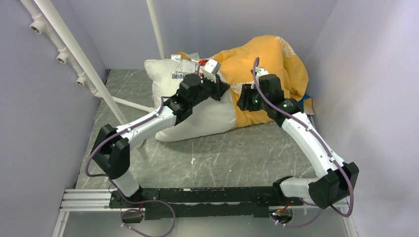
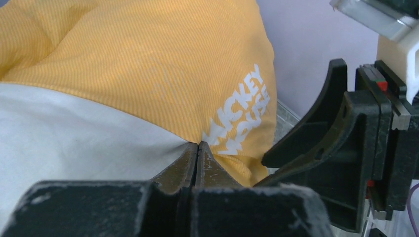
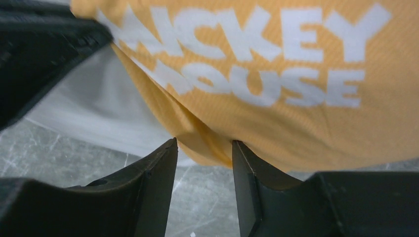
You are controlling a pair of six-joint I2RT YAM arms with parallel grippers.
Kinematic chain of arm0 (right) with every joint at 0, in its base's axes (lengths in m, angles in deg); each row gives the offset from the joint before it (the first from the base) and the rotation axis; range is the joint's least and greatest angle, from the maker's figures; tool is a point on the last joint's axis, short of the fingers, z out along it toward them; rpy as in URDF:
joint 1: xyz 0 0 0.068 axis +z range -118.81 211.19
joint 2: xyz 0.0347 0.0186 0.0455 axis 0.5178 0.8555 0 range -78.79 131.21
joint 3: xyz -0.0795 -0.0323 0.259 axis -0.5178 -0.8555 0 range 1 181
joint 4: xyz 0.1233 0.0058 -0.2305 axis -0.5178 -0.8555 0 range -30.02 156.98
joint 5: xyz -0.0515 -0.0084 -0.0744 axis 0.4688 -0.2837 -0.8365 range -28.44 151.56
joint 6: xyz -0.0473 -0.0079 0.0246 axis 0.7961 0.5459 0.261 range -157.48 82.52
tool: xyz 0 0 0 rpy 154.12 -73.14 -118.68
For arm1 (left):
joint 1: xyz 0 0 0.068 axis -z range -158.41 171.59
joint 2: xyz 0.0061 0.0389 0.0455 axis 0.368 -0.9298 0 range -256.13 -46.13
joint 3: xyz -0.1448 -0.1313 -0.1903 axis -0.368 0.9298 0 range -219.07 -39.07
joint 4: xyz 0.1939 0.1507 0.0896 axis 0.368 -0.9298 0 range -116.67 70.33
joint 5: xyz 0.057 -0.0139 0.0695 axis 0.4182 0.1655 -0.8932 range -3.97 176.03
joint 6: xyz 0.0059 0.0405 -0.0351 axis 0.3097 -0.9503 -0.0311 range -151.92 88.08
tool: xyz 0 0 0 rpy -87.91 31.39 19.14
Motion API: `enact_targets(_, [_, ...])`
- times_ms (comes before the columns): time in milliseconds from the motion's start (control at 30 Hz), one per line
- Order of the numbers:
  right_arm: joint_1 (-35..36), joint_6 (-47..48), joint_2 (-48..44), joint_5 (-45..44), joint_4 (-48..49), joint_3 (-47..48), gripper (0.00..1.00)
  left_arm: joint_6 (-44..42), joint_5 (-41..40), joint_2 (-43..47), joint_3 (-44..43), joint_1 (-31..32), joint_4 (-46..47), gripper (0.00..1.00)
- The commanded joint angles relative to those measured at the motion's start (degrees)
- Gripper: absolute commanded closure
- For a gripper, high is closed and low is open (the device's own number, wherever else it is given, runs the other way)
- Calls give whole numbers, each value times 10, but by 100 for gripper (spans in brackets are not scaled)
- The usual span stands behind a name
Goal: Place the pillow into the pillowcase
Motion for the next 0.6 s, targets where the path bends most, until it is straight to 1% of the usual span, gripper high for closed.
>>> enact_targets(0, [8,-7,23,-1,95,10,51,2,21,9,-33,2,17,100])
enact_targets(100, [18,-2,42,5,97,29,46,1,19,7,-39,2,8,100])
enact_targets(200, [37,1,45,-13,101,28,37,-1,20,8,-38,2,10,100])
enact_targets(233, [41,1,46,-23,103,24,38,1,20,9,-36,2,13,100])
enact_targets(267, [45,-1,49,-32,103,22,47,1,20,11,-34,2,15,100])
enact_targets(300, [47,-4,51,-53,98,21,64,1,20,12,-33,2,15,100])
enact_targets(333, [50,-9,50,-75,94,20,87,1,19,13,-33,2,13,100])
enact_targets(367, [50,-14,46,-94,91,19,99,-1,16,14,-33,2,10,100])
enact_targets(500, [50,-15,12,-98,88,18,100,-19,1,23,-30,2,-12,100])
enact_targets(533, [50,-14,5,-93,83,22,100,-27,-8,26,-27,1,-18,95])
enact_targets(567, [50,-14,-2,-86,79,24,100,-33,-12,31,-25,0,-29,79])
